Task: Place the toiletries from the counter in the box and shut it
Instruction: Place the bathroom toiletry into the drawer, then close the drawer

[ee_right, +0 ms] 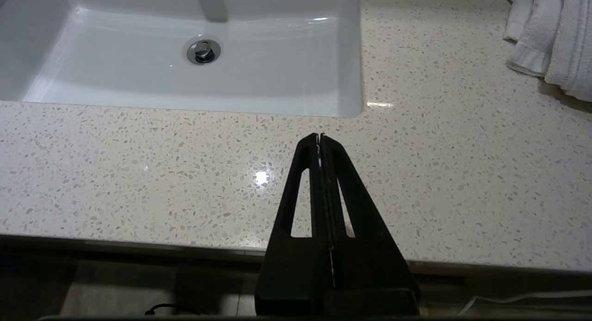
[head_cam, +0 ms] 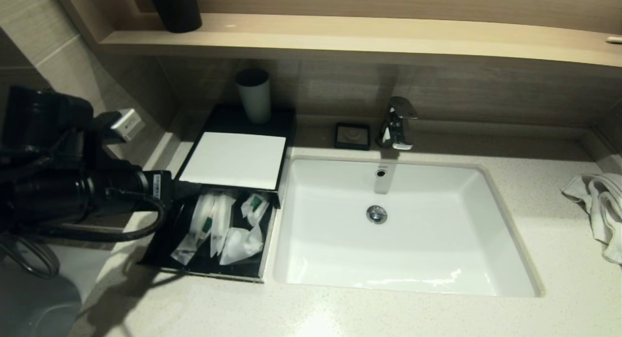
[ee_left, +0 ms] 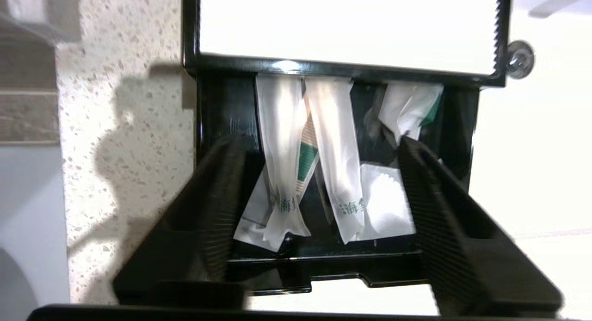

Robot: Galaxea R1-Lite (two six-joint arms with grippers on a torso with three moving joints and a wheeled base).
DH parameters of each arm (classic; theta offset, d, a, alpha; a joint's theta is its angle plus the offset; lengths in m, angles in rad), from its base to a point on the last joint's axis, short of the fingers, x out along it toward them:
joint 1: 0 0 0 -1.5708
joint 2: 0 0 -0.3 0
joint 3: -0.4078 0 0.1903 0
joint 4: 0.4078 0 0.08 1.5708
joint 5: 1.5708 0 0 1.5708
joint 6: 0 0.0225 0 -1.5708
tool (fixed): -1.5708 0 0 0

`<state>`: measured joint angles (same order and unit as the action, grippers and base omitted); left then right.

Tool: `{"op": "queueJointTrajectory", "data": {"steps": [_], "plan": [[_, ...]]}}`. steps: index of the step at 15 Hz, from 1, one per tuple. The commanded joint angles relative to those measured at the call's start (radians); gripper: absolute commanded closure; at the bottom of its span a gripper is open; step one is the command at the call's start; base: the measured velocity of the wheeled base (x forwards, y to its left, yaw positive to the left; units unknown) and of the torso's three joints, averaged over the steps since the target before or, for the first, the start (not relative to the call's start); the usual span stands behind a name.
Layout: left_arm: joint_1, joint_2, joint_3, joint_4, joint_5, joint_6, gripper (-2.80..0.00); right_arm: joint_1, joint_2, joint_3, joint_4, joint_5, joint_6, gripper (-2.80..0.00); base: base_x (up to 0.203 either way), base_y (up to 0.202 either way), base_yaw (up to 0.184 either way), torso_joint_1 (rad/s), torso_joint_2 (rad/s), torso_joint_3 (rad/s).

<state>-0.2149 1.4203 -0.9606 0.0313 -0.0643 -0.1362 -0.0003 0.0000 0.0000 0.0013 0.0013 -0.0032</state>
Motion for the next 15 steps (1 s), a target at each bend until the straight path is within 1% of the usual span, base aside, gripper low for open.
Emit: {"op": "queueJointTrajectory", "data": {"steps": [1, 6, 12, 15], "plan": [[0.0, -0.044, -0.012, 0.009, 0.0, -0.002, 0.0, 0.0, 0.0, 0.0, 0.0, 0.0, 0.0, 0.0, 0.0, 0.0, 0.0, 0.0, 0.0, 0.0], [0.0, -0.139, 0.023, 0.093, -0.002, -0.002, 0.0, 0.0, 0.0, 0.0, 0.0, 0.0, 0.0, 0.0, 0.0, 0.0, 0.0, 0.005, 0.0, 0.0], [-0.001, -0.233, 0.145, 0.188, 0.0, 0.007, 0.0, 0.0, 0.0, 0.0, 0.0, 0.0, -0.001, 0.0, 0.0, 0.0, 0.0, 0.0, 0.0, 0.0], [-0.036, -0.239, 0.208, 0.268, 0.0, 0.02, 0.0, 0.0, 0.0, 0.0, 0.0, 0.0, 0.0, 0.0, 0.0, 0.0, 0.0, 0.0, 0.0, 0.0]]}}
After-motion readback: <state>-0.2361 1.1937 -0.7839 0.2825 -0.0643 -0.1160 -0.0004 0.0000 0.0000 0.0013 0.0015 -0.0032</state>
